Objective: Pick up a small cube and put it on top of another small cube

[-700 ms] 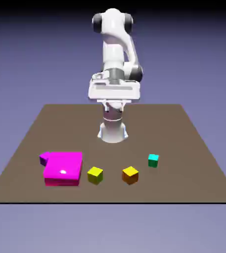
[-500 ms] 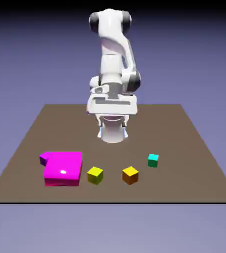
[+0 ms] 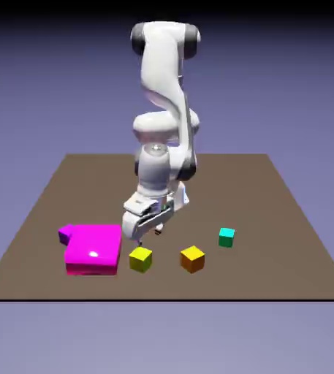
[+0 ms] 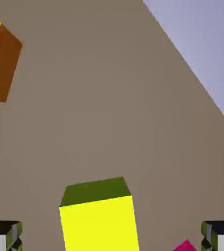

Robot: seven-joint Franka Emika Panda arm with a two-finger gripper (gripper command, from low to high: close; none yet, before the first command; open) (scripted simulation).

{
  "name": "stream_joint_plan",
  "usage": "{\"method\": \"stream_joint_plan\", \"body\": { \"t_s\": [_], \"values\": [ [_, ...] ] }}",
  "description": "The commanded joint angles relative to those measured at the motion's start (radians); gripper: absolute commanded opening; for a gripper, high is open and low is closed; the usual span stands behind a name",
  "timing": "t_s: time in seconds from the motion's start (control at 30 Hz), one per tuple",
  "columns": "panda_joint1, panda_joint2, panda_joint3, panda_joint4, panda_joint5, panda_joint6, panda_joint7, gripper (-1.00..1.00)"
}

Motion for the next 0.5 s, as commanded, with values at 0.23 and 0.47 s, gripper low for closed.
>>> {"method": "stream_joint_plan", "body": {
  "t_s": [0.23,0.47],
  "values": [
    [-0.132,0.229,0.142,0.026,0.12,0.199,-0.078,-1.0],
    [-0.006,0.012,0.007,0.001,0.006,0.009,-0.005,-1.0]
  ]
}}
